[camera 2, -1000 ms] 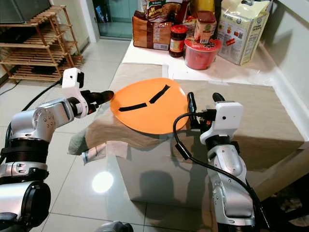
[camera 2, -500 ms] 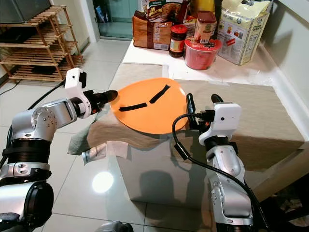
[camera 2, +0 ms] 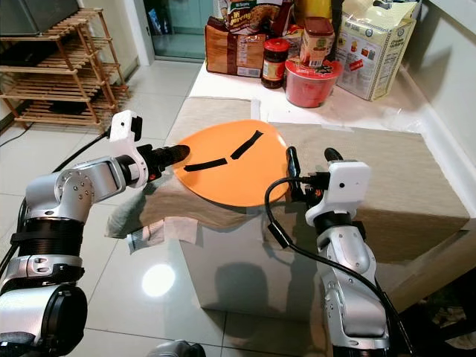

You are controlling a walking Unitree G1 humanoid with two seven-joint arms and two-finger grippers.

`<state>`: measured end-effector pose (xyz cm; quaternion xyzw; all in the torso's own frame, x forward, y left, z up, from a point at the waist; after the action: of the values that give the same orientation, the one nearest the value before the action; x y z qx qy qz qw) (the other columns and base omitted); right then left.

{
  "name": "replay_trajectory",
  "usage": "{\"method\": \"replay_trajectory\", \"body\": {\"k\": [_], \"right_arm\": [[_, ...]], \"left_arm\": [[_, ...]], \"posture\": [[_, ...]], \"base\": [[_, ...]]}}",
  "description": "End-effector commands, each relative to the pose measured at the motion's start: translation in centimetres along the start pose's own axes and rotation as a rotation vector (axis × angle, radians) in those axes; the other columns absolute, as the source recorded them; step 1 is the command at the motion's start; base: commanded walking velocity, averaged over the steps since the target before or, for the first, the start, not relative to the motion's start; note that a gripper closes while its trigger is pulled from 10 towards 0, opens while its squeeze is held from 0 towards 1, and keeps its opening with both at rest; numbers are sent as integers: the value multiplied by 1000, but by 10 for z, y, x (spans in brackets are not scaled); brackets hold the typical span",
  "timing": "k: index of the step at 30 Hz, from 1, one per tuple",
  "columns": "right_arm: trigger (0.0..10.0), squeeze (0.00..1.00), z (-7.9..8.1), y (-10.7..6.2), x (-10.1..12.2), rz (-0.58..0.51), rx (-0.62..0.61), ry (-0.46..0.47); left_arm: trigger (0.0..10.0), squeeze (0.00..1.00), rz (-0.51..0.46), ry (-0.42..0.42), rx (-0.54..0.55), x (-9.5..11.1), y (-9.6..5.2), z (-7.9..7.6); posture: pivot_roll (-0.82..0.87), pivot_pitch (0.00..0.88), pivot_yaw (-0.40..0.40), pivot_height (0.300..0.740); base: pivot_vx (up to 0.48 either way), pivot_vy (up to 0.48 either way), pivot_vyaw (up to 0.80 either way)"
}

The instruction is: Setting the table

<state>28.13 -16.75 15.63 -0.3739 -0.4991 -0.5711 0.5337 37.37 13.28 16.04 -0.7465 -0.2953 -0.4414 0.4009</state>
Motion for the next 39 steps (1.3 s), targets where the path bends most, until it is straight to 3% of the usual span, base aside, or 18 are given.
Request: {"method": "replay_trajectory", "body": {"k": [1, 9, 16, 30, 31, 32, 39], "right_arm": [[10000, 0, 0, 0, 4, -15, 0, 0], [10000, 0, -1, -1, 4, -11, -5, -2], [10000, 0, 1, 0, 2, -6, -3, 1], [10000, 0, 0, -1, 1, 0, -2, -3], [10000, 0, 0, -1, 1, 0, -3, -3], [10000, 0, 0, -1, 2, -1, -3, -3], [10000, 0, 0, -3, 2, 1, -4, -2]], "left_arm": [[10000, 0, 30, 0, -31, -5, 6, -9], [10000, 0, 50, 18, -38, -11, 12, -14], [10000, 0, 49, 89, -31, -20, 18, -16], [10000, 0, 33, 145, -13, -22, 23, -16], [10000, 420, 33, 147, -10, -22, 23, -16], [10000, 1000, 31, 150, -15, -21, 24, -17], [10000, 1000, 36, 153, -28, -24, 28, -19]], "posture": [[82, 0, 51, 740], [79, 0, 50, 740], [83, 0, 48, 740], [77, 0, 46, 740], [77, 0, 46, 740], [77, 0, 46, 740], [70, 0, 51, 740]], "base": [[0, 0, 0], [0, 0, 0], [0, 0, 0], [0, 0, 0], [0, 0, 0], [0, 0, 0], [0, 0, 0]]}}
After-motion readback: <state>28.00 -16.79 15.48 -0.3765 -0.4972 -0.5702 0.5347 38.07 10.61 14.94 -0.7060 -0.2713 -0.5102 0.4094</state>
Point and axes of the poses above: a point about 5 cm out from each wrist's last joint towards the gripper, its own y axis pointing out of the wrist towards the gripper, its own x axis along the axis of the wrist's last joint, z = x × y, the point moved 2 cm from there along y, pointing out of the wrist towards the gripper, and after that the axes turned 12 degrees about y, right-handed, at the moved point
